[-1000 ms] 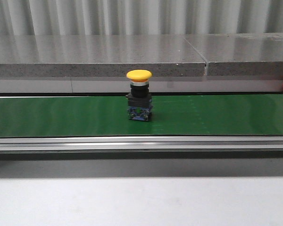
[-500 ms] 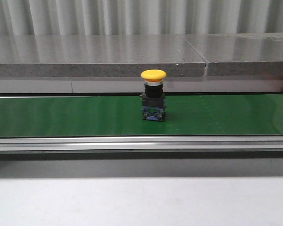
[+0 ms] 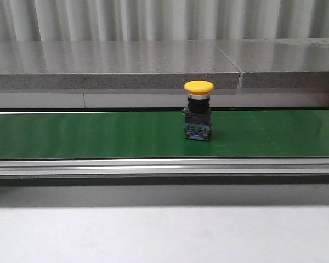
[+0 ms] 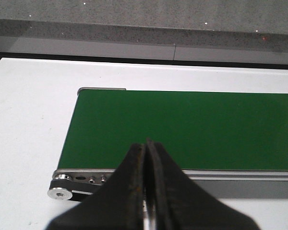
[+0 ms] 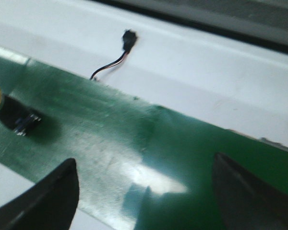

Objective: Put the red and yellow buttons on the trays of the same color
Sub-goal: 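Lower the right gripper onto the yellow button on the belt and grasp it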

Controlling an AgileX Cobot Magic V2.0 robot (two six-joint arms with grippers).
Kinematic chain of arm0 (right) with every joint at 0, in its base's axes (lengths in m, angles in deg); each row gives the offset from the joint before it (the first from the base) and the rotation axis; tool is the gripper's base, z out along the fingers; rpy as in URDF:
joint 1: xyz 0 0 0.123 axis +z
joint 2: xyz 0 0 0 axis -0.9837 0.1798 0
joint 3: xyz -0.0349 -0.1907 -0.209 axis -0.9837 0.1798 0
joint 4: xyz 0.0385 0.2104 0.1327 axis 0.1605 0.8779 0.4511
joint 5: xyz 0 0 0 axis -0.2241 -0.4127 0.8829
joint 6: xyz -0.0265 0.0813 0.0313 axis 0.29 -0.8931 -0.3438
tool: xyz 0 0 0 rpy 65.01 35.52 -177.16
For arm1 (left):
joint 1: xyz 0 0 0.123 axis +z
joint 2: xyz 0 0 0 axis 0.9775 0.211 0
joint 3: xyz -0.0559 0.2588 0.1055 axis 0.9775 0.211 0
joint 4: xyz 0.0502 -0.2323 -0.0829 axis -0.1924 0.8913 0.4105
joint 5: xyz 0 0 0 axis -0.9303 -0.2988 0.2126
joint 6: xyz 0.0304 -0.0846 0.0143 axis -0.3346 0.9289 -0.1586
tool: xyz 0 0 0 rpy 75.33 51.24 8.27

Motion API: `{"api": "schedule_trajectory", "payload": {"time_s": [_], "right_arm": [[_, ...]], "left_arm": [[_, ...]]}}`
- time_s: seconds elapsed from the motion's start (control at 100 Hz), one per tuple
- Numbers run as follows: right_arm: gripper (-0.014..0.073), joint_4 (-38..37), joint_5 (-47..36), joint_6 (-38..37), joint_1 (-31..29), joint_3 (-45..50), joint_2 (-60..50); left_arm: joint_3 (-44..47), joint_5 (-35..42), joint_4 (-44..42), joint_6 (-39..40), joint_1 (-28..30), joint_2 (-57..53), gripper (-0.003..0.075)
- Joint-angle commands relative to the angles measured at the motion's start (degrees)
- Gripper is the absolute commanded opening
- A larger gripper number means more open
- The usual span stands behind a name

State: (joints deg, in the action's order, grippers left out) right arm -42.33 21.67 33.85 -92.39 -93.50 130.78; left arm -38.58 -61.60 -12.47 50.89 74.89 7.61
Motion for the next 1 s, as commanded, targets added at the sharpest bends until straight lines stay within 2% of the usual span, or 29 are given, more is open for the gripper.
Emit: {"api": "schedule_trajectory", "payload": {"time_s": [0.0, 0.19, 0.35, 0.7, 0.99], "right_arm": [[0.0574, 2.32, -3.50, 3.79, 4.98, 1.76, -1.30], [0.0574, -0.26, -7.07, 5.76, 14.28, 4.12, 0.66], [0.0574, -0.21, -8.85, 5.76, 18.85, 4.07, 3.64], [0.0574, 0.49, -17.05, 5.76, 25.80, 4.00, 9.57], [0.0574, 2.87, -23.50, 5.76, 26.76, 3.88, 11.53]], "left_arm": [[-1.55, 4.40, 0.61, 0.06, -0.45, 0.24, -0.0021], [-1.55, 4.50, 0.61, 0.06, -0.45, 0.24, -0.0021], [-1.55, 4.50, 0.61, 0.06, -0.45, 0.24, -0.0021], [-1.55, 4.50, 0.61, 0.06, -0.45, 0.24, -0.0021], [-1.55, 4.50, 0.61, 0.06, -0.45, 0.24, -0.0021]]}}
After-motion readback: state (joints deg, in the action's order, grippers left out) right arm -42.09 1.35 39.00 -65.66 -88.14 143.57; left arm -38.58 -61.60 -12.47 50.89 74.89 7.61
